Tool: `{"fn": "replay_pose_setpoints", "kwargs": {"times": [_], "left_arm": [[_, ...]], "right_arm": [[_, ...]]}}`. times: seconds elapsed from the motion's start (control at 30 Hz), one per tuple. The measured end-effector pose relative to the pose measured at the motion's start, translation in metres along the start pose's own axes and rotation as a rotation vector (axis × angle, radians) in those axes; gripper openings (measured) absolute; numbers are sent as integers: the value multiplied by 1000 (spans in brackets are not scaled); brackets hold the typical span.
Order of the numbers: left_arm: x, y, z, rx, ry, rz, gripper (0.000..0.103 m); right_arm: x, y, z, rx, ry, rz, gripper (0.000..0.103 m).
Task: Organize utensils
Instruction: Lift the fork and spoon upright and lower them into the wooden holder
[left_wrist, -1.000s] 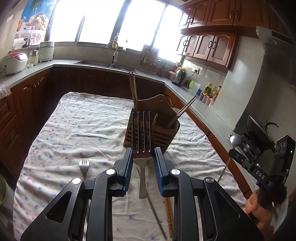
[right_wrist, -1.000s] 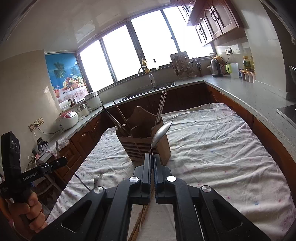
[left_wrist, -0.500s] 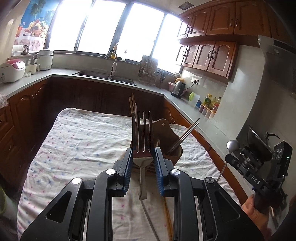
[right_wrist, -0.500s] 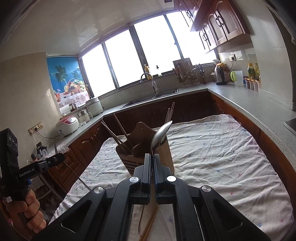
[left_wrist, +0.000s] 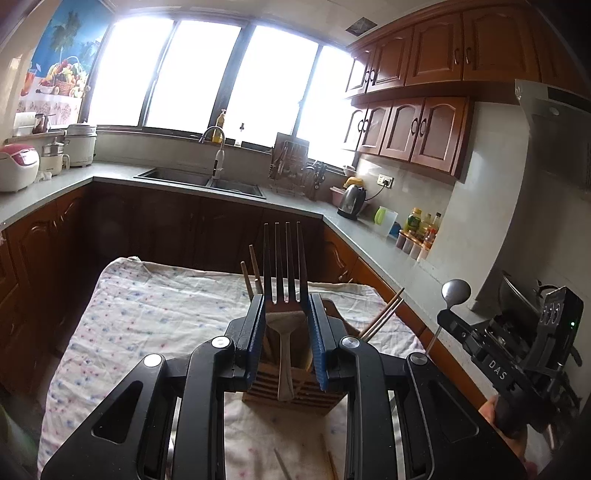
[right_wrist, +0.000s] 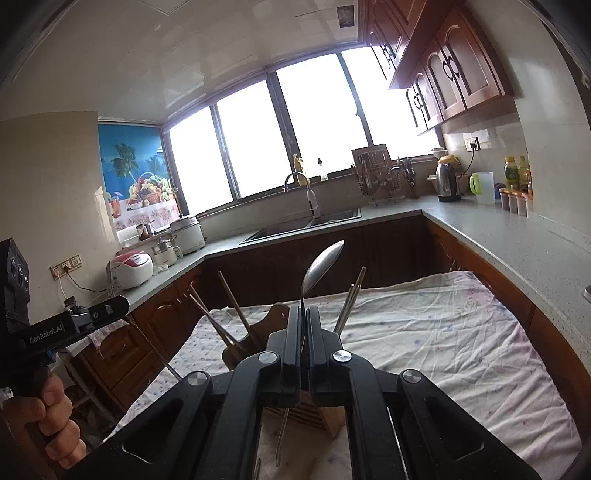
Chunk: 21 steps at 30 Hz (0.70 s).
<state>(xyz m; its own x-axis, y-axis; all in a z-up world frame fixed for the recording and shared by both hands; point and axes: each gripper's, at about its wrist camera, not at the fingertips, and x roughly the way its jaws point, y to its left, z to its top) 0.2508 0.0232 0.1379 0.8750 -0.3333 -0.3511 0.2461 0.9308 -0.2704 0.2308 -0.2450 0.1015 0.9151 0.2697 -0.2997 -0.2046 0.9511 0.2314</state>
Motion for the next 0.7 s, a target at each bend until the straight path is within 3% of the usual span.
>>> {"fn": "replay_pose_setpoints", "kwargs": {"times": [0.33,0.7], "left_arm": [[45,-13,20,35,-50,-4,21],[90,-7,-14,23,-17,14,21]], "right_arm": [[37,1,27,-37,-93,-8,2],[72,5,-5,-88,-109,-36,3]]}}
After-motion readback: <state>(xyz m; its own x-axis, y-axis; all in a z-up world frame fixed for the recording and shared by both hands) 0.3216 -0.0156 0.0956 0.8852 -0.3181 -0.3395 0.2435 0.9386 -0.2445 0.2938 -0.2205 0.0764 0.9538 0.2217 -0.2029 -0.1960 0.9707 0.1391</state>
